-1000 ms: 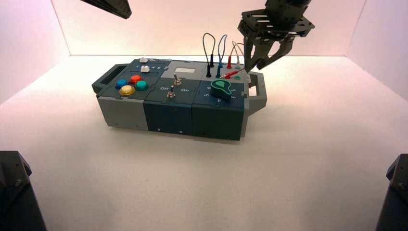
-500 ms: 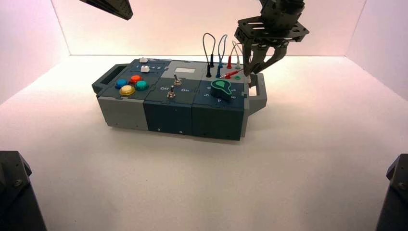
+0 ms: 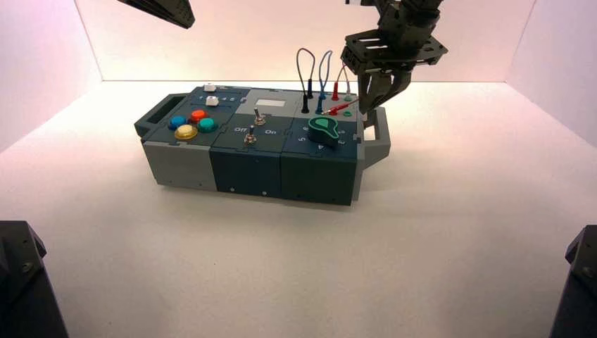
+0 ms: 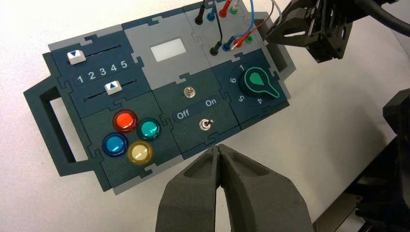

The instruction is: Insert the white wire.

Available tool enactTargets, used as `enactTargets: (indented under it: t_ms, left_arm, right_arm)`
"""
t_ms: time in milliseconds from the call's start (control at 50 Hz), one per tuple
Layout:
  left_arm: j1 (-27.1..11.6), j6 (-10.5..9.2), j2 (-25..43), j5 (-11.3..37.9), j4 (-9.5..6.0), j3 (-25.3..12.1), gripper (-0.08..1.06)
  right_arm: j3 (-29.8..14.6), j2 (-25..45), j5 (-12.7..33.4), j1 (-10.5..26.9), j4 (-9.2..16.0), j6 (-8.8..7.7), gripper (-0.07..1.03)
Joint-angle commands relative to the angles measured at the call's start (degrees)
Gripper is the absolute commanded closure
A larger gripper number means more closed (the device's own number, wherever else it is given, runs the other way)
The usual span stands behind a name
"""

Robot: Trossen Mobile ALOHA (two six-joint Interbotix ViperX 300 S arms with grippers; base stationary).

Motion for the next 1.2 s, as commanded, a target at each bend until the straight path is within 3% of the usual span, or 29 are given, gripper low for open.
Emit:
enactTargets:
  t_ms: [20, 260, 560, 1200]
  left_arm:
    - [-0.4, 0.35, -0.3, -0.4, -0.26, -1.7, 1.01]
    - [-0.3, 0.35, -0.2, -0.4, -0.26, -2.0, 1.01]
    - [-0.4, 0.35, -0.2, -0.9, -0.26, -2.1, 1.01]
    - [-0.4, 0.09, -0.2, -1.1, -0.26, -2.1, 1.01]
  right_arm:
    - [-1.6, -2.5, 0.4, 0.3, 0.1, -0.26, 0.99]
    - [-3.2, -4.7, 4.0, 0.2, 0.1, -0.35, 0.99]
    - [-4.7, -4.7, 4.2, 0.3, 0.1, -0.26, 0.99]
    - [-3.8, -2.5, -1.1, 0.3, 1.8, -0.09, 0.99]
